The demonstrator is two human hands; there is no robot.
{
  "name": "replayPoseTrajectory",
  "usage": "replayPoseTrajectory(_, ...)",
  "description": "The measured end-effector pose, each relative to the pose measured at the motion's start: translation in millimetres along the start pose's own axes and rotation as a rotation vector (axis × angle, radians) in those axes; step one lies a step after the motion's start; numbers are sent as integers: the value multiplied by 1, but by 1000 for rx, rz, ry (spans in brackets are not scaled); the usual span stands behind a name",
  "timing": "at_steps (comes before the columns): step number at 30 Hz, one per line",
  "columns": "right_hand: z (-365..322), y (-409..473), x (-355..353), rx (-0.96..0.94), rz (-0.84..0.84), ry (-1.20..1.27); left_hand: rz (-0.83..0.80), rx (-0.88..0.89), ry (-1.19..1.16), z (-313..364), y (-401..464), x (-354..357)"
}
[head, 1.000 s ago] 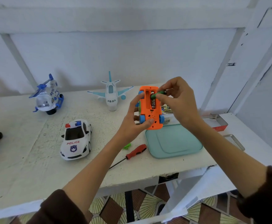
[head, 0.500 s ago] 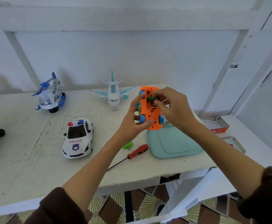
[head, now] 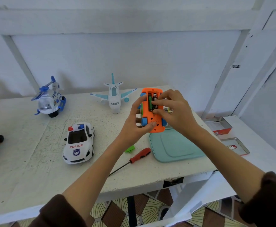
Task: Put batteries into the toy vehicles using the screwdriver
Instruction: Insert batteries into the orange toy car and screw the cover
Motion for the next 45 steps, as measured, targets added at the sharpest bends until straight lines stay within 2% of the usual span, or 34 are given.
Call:
replayPoseTrajectory(5, 3, 1, -3, 39, 7, 36, -16, 0, -17, 3, 1, 3)
replayPoseTrajectory(12, 6, 5, -1, 138, -143, 138, -24, 5, -23, 6, 0, 4)
replayPoseTrajectory(16, 7, 5, 0, 137, -158, 151, -39, -6, -26, 7, -4, 6)
replayPoseTrajectory(21, 10, 6, 1, 245, -182, 227, -78, -29, 7, 8, -8, 9)
replayPoseTrajectory(28, 3, 5, 4, 195, -98, 222, -66, 19, 92, 11, -8, 4)
replayPoseTrajectory(31, -5, 4, 9, 134, -129, 232, -43, 29, 90, 14, -10, -7)
replayPoseTrajectory(36, -21, 3, 21, 47, -294, 258, 61, 3, 118, 14, -30, -37)
replayPoseTrajectory(41, -25, -17, 35, 21, -182, 272, 239, 21, 160, 24, -48, -78)
replayPoseTrajectory(42, -26, -21, 46, -2, -251, 220, 264, 35, 165, 27, -51, -84)
replayPoseTrajectory(45, -27, -40, 90, 14, -609, -23, 303, 54, 176, 34, -57, -94)
Point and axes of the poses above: each hand's wrist, its own y-axis towards the middle knuckle, its own x-axis out of the palm, z = x × y, the point moved 6 cm from there along y, towards the middle knuckle, and after that the axes turned 14 degrees about x, right-handed, at the moved point
